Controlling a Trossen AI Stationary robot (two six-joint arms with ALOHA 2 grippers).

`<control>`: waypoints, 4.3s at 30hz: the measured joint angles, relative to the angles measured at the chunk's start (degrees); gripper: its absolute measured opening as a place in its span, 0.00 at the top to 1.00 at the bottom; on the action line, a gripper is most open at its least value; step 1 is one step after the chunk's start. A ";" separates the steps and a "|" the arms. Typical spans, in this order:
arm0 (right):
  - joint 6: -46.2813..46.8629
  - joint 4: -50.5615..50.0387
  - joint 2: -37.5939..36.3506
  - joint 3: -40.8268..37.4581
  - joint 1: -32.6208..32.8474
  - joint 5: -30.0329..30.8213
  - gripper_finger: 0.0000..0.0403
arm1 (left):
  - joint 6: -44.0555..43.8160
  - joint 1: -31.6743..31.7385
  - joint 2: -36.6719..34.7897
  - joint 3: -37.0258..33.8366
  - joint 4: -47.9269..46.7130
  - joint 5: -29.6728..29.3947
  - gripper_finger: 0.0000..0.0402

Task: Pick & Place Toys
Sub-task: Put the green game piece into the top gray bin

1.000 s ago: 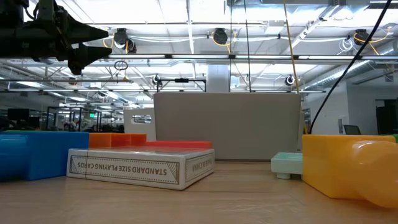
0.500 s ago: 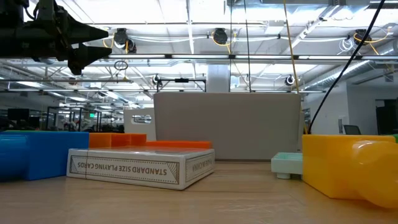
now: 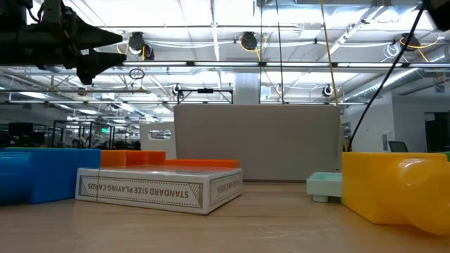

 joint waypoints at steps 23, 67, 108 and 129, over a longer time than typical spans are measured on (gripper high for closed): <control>-11.90 -14.02 -10.34 -1.96 -39.25 -7.53 0.73 | 0.00 0.01 0.01 0.00 0.02 0.00 0.31; -19.44 -2.40 -17.03 -16.75 -25.64 -34.38 0.37 | 0.00 0.00 0.01 0.00 0.02 0.09 0.31; -17.78 -1.41 -4.31 -17.77 -24.19 -29.94 0.78 | 0.00 0.01 0.01 0.00 -0.01 0.24 0.31; -12.99 10.83 -3.79 -17.75 -24.15 -37.44 0.56 | -0.01 0.00 0.01 0.00 0.00 0.22 0.31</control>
